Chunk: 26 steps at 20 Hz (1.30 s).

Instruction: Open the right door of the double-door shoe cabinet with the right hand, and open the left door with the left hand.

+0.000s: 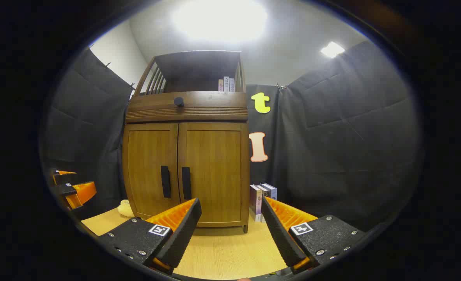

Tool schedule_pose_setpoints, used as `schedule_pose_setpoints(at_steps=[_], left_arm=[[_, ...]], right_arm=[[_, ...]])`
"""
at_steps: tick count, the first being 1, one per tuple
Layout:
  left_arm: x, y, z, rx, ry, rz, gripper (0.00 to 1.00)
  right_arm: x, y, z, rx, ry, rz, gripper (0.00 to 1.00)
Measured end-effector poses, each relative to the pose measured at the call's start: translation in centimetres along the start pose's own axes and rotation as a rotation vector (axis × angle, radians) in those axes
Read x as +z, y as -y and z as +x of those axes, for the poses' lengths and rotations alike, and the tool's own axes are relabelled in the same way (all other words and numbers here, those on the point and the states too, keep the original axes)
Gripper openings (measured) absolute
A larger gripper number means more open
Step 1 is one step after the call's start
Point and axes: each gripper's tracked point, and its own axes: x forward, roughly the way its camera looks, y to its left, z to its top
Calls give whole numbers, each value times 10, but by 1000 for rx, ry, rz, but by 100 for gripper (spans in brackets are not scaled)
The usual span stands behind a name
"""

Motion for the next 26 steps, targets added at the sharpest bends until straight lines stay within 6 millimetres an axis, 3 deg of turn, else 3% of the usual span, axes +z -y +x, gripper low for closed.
schedule_pose_setpoints(at_steps=[1,14,15,17,18,21,22,23,26], left_arm=[[0,0,0,-1,1,1,93],[0,0,2,9,11,-1,93],[1,0,3,8,13,2,99],[1,0,2,6,17,5,99],[1,1,3,4,20,5,93],[1,1,2,0,24,8,99],[2,1,3,-3,27,10,99],[3,1,2,-6,29,13,93],[3,1,3,-5,32,13,93]], right_arm=[[0,-1,0,-3,0,-1,96],[2,-10,-7,-6,-5,1,96],[2,-11,-8,-7,-3,3,96],[2,-11,-7,-11,-2,4,96],[2,-10,-7,-15,-3,3,96],[2,-12,-5,-15,-7,12,96],[4,-11,-3,-19,-3,17,96],[5,-13,1,-17,-1,24,96],[13,-25,20,25,6,38,96]])
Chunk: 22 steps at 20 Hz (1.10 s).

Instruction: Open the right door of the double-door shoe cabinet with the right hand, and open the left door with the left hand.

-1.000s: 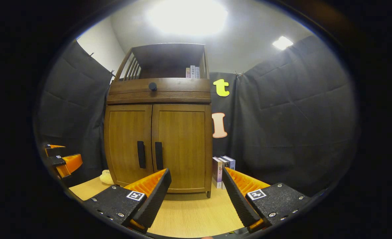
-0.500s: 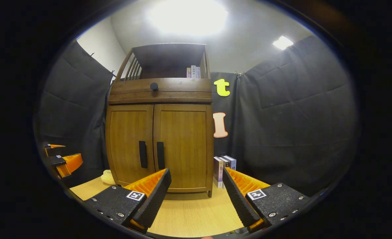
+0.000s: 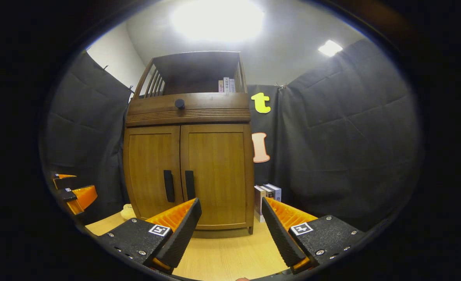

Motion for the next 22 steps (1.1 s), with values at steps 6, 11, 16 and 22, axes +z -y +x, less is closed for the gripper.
schedule_pose_setpoints(at_steps=[6,11,16,22], left_arm=[[0,-3,2,36,10,0,99],[-2,-11,7,115,-14,-17,99],[-3,-18,8,193,-26,-8,93],[-4,-25,11,267,-39,4,93]], right_arm=[[23,-27,55,79,31,2,96],[34,-55,105,132,46,-10,96],[23,-84,150,186,35,4,96],[7,-110,197,222,4,19,96]])
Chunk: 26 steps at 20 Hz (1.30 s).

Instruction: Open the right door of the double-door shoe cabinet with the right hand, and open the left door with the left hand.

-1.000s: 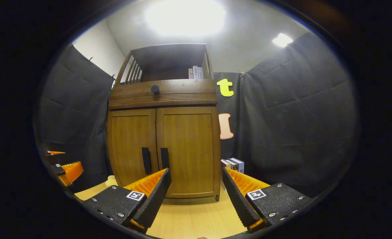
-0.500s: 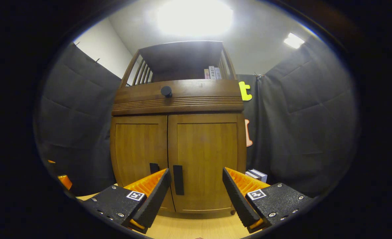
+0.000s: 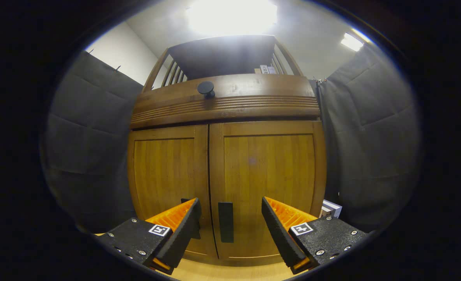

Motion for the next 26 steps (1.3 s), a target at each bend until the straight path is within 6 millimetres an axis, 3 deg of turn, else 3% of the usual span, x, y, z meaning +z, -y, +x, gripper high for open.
schedule_pose_setpoints(at_steps=[9,12,18,21,26], left_arm=[[1,-5,1,70,-12,24,93],[1,-3,2,84,-26,32,93],[7,-1,1,101,-45,50,93],[1,-2,5,102,-61,46,93],[3,-1,4,91,-68,50,93]], right_arm=[[-40,-4,56,22,-97,36,94],[-57,-8,70,24,-143,53,88],[-83,-5,81,29,-194,70,71],[-82,-6,82,21,-187,60,51],[-93,-6,90,7,-229,61,43]])
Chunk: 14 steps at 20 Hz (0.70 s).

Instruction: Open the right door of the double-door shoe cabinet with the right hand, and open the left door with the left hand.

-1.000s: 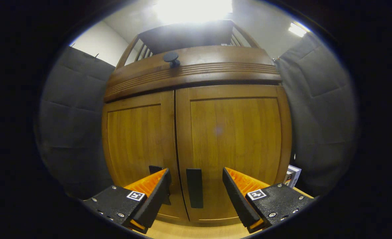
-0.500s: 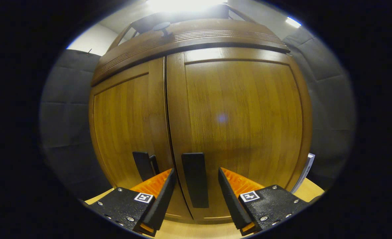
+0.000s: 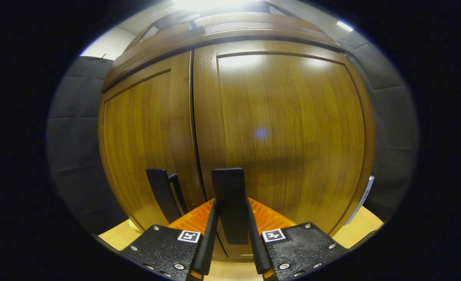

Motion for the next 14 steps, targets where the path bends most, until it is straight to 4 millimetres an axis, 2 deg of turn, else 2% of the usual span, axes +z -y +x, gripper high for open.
schedule_pose_setpoints(at_steps=[1,4,14], left_arm=[[0,0,0,-3,2,0,93],[0,1,0,-12,4,-6,93],[7,6,-8,-89,54,8,93]], right_arm=[[-1,-1,1,-1,-5,-8,34],[-1,-2,-4,12,-19,-6,27],[0,-1,-50,52,-11,-8,28]])
